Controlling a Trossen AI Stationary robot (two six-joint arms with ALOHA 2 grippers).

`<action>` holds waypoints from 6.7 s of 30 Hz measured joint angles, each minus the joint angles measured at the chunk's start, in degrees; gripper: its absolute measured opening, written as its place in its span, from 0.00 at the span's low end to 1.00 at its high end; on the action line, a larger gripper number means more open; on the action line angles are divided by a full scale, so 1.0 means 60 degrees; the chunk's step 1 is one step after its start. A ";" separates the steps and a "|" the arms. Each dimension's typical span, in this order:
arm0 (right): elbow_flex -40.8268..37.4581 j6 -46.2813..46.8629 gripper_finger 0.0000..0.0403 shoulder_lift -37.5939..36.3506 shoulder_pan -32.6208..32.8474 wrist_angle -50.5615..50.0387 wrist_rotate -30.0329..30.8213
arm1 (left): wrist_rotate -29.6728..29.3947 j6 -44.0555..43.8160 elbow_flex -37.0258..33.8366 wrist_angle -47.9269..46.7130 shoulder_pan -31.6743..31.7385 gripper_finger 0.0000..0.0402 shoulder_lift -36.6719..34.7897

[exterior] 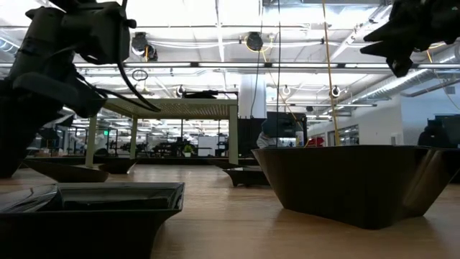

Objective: Pick & Place Mini shaped plates
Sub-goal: Put the distorted square plate on the shelf, then stack the distorted square plate on top of the distorted square plate on the shelf

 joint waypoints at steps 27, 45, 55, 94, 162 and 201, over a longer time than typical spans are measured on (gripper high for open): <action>0.0003 -0.0566 0.26 0.0004 -0.0004 -0.0004 0.0968 | 0.0632 0.7218 0.4617 -0.0877 0.0429 0.02 -0.1265; 0.0004 -0.0566 0.26 0.0004 -0.0004 -0.0006 0.0968 | -0.5844 1.1872 0.7054 -0.1676 0.4729 0.03 -0.1425; 0.0004 -0.0566 0.26 0.0004 -0.0004 -0.0006 0.0968 | -0.1577 1.1217 0.5953 -0.2019 0.5067 0.09 -0.1418; 0.0007 -0.0566 0.26 0.0004 -0.0004 -0.0004 0.0968 | 0.1058 0.1413 0.0255 0.3159 -0.3473 0.37 -0.1392; 0.0007 -0.0566 0.26 0.0004 0.0000 -0.0006 0.0968 | -0.5716 0.4948 0.1956 0.1105 0.5638 0.03 -0.5184; 0.0007 -0.0565 0.26 0.0004 0.0000 -0.0004 0.0968 | -0.1519 0.8709 0.3592 0.1616 0.9022 0.43 -0.4810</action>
